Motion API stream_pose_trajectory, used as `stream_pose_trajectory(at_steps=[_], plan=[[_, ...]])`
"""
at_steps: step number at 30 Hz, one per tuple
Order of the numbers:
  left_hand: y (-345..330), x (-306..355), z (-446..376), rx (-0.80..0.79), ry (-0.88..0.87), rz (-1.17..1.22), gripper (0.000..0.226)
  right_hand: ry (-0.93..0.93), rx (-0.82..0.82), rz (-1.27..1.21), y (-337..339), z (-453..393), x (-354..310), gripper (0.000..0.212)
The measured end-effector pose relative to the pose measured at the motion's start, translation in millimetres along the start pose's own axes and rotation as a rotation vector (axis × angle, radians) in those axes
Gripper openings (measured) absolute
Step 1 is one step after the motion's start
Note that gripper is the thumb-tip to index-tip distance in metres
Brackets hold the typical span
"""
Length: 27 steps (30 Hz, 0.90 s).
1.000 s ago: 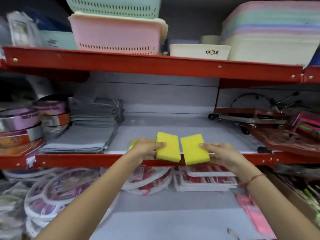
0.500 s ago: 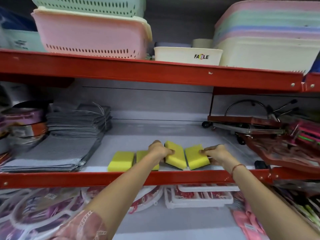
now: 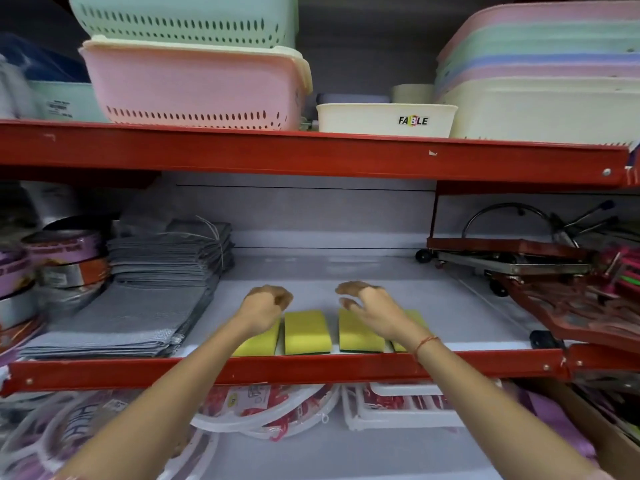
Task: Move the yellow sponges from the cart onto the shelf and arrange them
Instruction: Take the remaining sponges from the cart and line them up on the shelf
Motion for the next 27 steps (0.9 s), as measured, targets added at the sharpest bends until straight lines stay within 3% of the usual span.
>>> stream_pose_trajectory(at_steps=[5, 9, 14, 27], plan=[[-1.4, -50.7, 4.4, -0.169, 0.007, -0.150, 0.051, 0.090, -0.196, 0.017, -43.7, -18.1, -34.1, 0.042], [-9.5, -58.5, 14.5, -0.221, -0.023, -0.138, 0.061, 0.030, -0.290, 0.010, -67.7, -19.4, -41.8, 0.037], [-15.1, -53.1, 16.5, -0.183, -0.023, -0.112, 0.057, -0.028, -0.256, -0.019, -72.6, -12.6, -41.1, 0.037], [-15.8, -45.0, 32.8, -0.180, -0.026, -0.102, 0.055, 0.067, -0.250, 0.028, -72.1, -3.1, -51.5, 0.042]])
Point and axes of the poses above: each hand's wrist, its own z-axis away from the middle knuckle, its own y-axis out of the back of the hand, x = y × z, the point moved 6 cm from there along -z, towards the middle knuckle, and after that the axes turned 14 degrees about y, right-handed, at the moved point
